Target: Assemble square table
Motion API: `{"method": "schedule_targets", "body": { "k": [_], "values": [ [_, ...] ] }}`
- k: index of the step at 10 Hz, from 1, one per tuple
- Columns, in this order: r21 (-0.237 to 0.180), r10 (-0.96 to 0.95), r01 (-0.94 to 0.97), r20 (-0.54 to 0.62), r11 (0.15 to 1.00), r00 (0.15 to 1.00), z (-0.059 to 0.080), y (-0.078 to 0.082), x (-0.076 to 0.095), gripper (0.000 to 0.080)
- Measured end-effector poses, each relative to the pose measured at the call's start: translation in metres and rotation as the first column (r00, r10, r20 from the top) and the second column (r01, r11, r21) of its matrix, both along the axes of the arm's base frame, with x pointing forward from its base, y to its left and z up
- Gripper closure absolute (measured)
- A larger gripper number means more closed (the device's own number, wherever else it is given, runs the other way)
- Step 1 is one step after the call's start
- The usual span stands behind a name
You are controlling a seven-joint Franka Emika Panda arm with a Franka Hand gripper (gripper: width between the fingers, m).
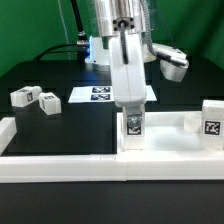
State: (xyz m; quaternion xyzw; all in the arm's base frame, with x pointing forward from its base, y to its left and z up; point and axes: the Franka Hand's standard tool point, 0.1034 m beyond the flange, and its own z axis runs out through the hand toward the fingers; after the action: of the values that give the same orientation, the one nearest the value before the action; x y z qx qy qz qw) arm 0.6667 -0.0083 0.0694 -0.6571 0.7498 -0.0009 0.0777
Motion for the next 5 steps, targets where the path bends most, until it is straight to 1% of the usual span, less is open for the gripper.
{"method": "schedule_targets", "body": {
  "k": [1, 2, 3, 4, 5],
  "values": [
    [0.045, -0.098, 0.098, -0.006, 0.994, 0.995, 0.0001, -0.0022, 0.0002, 0.0509],
    [0.056, -0.164, 0.164, -0.017, 0.985, 0.986, 0.0006, -0.0026, 0.0006, 0.0509],
    [0.058, -0.207, 0.208, -0.025, 0.976, 0.978, 0.0007, -0.0005, 0.0006, 0.0509],
    [0.056, -0.201, 0.202, -0.023, 0.978, 0.979, 0.0005, -0.0013, 0.0006, 0.0509],
    [0.032, -0.105, 0.105, -0.002, 0.994, 0.994, -0.0001, -0.0004, 0.0010, 0.0399]
  ]
}}
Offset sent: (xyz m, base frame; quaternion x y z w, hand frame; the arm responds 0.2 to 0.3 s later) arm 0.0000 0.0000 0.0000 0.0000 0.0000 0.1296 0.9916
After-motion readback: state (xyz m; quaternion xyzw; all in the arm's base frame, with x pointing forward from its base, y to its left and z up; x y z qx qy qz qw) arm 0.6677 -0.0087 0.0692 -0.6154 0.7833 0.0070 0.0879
